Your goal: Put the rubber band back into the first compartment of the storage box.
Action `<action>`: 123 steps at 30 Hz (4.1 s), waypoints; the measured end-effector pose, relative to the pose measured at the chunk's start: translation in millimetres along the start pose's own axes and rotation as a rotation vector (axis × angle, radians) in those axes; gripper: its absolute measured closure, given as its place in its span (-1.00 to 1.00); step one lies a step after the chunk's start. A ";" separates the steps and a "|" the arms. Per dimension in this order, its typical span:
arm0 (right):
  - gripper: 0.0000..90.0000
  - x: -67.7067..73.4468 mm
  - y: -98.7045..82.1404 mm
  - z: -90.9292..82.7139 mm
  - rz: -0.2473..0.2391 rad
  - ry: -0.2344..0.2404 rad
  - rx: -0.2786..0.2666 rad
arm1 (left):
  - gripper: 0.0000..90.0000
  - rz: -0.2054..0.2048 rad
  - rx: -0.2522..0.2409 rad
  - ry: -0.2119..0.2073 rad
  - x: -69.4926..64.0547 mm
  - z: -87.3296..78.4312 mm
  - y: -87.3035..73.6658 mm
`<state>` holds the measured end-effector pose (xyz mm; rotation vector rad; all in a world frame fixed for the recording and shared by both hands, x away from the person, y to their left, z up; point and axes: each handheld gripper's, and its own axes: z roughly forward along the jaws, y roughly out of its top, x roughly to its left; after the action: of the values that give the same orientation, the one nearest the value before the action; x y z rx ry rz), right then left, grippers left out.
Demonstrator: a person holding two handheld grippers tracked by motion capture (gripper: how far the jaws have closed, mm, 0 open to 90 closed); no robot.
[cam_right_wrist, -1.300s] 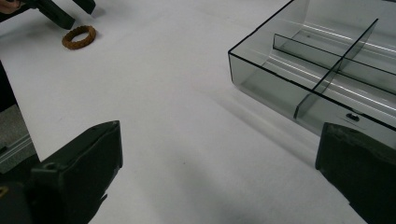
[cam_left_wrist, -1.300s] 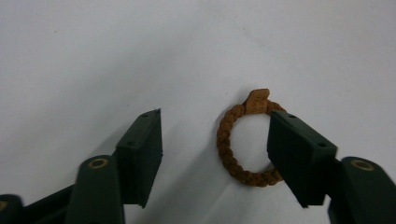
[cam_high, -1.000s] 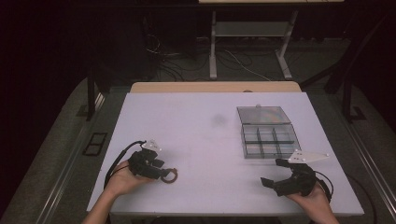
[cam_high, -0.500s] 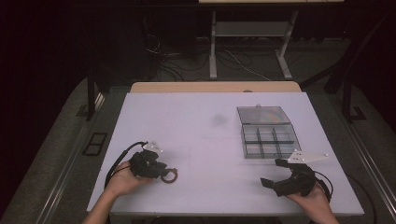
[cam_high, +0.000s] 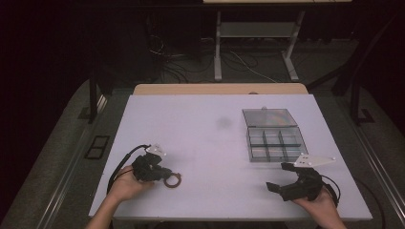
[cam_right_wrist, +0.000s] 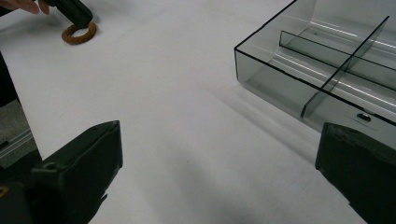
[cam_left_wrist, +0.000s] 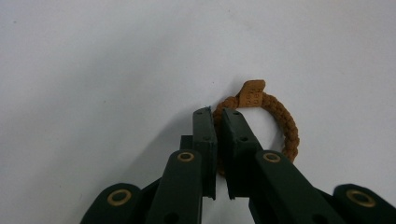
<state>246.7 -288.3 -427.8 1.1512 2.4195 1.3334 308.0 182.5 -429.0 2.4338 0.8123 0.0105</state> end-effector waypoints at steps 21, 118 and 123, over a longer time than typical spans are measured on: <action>-0.98 -0.5 -1.2 -1.8 0.001 -0.005 -0.008 | 0.86 -0.025 -0.104 -0.018 4.5 -19.5 6.8; -0.98 -1.8 -3.1 -6.1 0.004 -0.008 -0.017 | 0.85 0.245 -0.221 0.007 -25.1 -17.5 194.4; -0.98 -2.3 -3.3 -6.8 0.003 -0.011 -0.020 | 0.85 0.251 -0.227 -0.003 -29.4 -8.4 202.1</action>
<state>243.3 -295.3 -426.8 1.1551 2.3926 1.3454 393.7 38.3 -312.2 2.3013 0.4717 0.1841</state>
